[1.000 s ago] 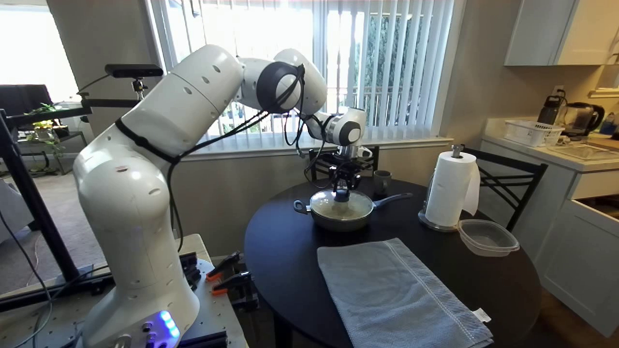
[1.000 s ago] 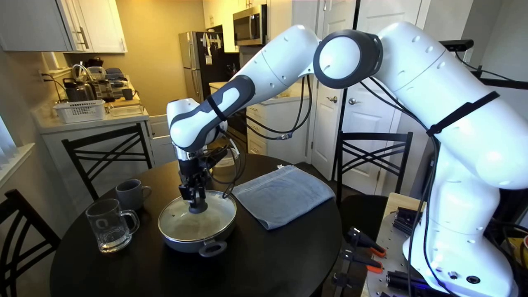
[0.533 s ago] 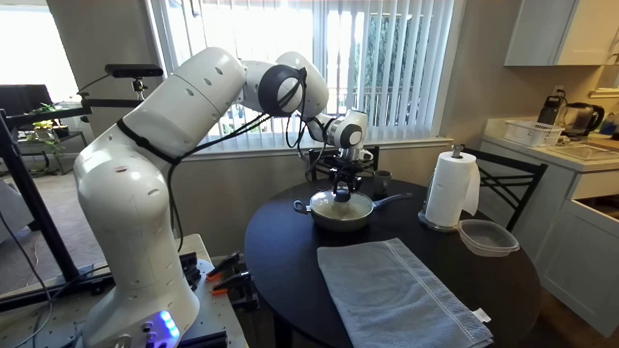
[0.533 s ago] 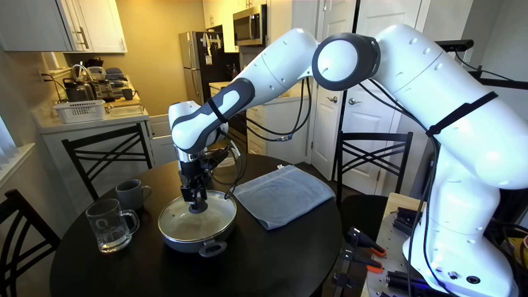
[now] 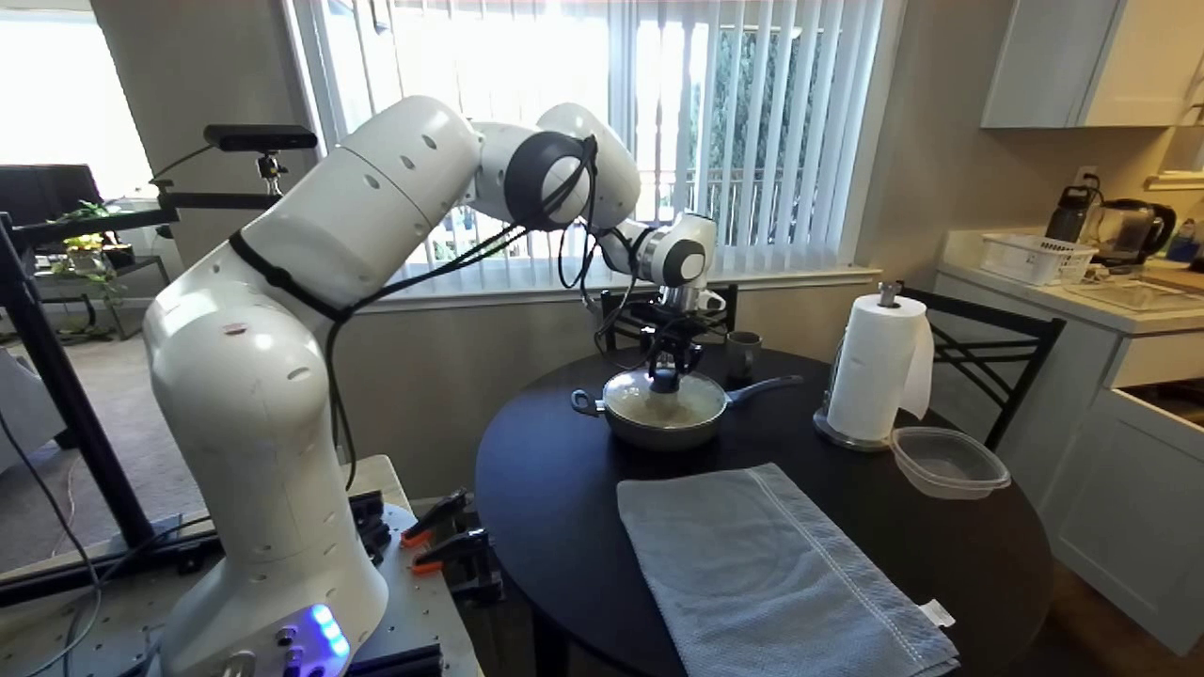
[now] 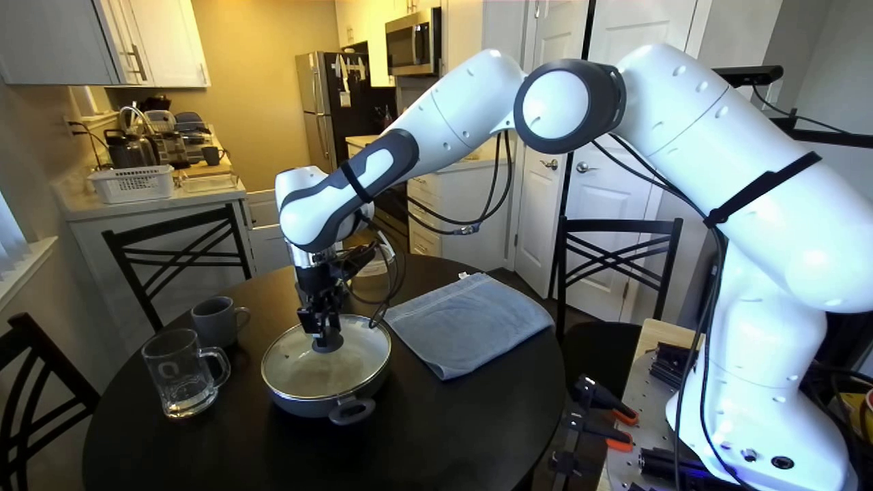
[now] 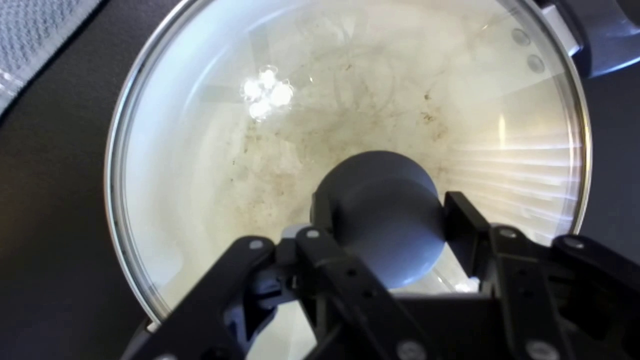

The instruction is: Put the glass lid on the blue towel.

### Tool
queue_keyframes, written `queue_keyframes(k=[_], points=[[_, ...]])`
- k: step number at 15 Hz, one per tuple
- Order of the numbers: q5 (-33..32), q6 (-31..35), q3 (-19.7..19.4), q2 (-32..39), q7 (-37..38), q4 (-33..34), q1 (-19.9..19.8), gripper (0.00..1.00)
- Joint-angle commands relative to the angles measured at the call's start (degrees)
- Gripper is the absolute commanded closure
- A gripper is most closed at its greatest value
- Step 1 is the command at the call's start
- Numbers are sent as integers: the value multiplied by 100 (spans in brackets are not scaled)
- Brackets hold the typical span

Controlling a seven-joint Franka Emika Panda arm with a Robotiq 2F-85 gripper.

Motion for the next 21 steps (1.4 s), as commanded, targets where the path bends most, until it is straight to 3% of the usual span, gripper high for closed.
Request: queue_keyframes(k=[1, 13, 21], points=[[99, -222, 59, -182, -145, -17, -19, 68], [277, 7, 64, -662, -61, -515, -195, 68], [779, 1281, -46, -1841, 88, -2518, -766, 68]])
